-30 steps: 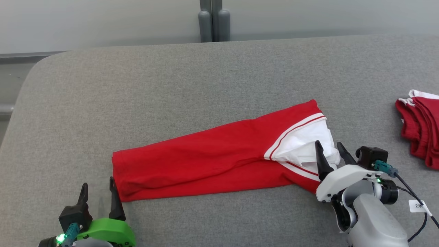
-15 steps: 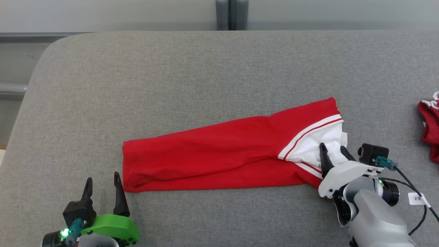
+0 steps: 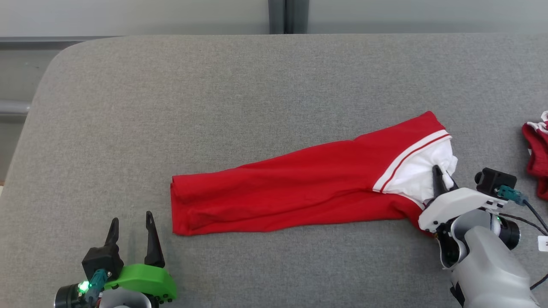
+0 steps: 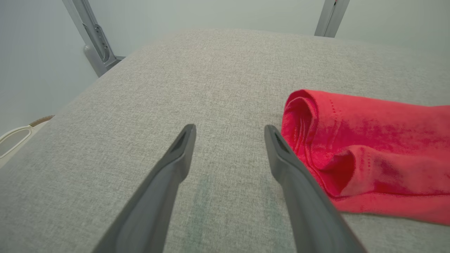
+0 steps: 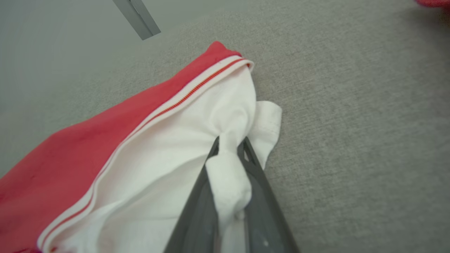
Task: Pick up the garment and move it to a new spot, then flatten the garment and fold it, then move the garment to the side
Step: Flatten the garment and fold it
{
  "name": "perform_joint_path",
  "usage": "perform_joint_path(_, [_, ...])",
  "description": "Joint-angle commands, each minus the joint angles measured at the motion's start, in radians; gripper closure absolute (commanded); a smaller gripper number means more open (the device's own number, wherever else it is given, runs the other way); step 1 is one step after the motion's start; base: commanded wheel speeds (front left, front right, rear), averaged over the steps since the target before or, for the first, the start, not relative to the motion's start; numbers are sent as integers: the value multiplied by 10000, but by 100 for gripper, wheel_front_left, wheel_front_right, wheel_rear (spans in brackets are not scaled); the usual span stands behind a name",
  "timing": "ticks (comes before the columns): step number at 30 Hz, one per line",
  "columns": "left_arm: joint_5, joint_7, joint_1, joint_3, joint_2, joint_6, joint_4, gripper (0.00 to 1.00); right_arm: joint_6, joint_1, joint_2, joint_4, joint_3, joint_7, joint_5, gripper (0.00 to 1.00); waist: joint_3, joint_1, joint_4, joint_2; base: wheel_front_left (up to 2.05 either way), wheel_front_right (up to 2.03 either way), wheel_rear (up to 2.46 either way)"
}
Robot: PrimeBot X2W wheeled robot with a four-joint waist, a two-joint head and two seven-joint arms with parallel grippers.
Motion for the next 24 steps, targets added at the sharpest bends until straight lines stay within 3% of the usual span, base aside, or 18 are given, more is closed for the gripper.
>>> perform_joint_path(1, [-96, 0, -166, -17, 46, -6, 18, 0, -34, 224, -62, -369, -459, 4, -314, 100, -38, 1, -119, 0, 0, 0, 0])
perform_joint_path(5, [-104, 0, -185, -78, 46, -28, 41, 0, -32, 435, 98, -1171, -703, 3, -765, 100, -104, 1, -238, 0, 0, 0, 0])
perform_joint_path(9, [-145, 0, -138, -133, 46, -26, 81, 0, -25, 639, 329, -2198, 82, 4, -595, 100, -224, 1, -302, 0, 0, 0, 0])
perform_joint_path(15, [-190, 0, -68, -314, 48, -55, 172, 0, -22, 1068, 433, -3492, 2408, 5, 416, 100, -476, 1, -116, 0, 0, 0, 0])
perform_joint_path(24, [-207, 0, 21, -946, 47, -109, 161, 0, -22, 1095, 442, -4253, 5679, 101, 1739, 100, -682, 1, 1024, 0, 0, 0, 0])
